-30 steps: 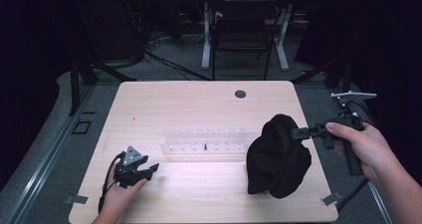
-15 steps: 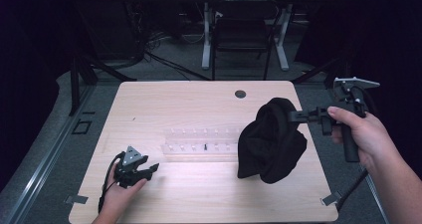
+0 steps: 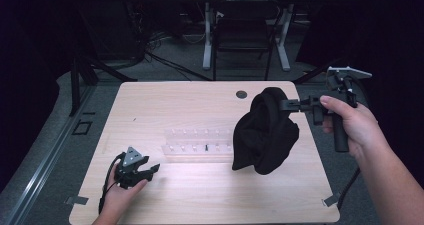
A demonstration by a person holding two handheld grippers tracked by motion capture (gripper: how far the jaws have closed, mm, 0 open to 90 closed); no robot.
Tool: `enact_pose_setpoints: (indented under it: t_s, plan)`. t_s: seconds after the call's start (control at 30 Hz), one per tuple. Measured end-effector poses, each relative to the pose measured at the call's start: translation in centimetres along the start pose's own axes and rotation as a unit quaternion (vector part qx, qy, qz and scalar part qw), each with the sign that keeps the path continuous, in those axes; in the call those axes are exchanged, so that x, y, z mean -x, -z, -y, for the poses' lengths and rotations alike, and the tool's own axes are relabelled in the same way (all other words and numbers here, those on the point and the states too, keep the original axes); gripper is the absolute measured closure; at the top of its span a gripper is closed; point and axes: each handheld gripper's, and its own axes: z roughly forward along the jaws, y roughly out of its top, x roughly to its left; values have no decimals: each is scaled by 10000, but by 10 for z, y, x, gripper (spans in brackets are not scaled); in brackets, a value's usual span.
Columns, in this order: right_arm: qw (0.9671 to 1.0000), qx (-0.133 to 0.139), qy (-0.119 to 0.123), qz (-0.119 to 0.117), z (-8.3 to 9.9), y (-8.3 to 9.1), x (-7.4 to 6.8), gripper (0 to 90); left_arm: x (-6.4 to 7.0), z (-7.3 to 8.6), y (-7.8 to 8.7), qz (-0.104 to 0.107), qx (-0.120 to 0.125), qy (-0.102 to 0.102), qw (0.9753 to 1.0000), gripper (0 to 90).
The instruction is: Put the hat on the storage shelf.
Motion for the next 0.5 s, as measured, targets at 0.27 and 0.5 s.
enact_pose_setpoints:
  t_s: [0.27, 0.5]
  plan:
    - [9999, 35, 20, -119, -11, -16, -5, 880, 0, 0, 0, 10, 11, 3, 10000, 468]
    - [9997, 81, 63, -222, -20, -31, -9, 881, 0, 0, 0, 15, 18, -1, 10000, 467]
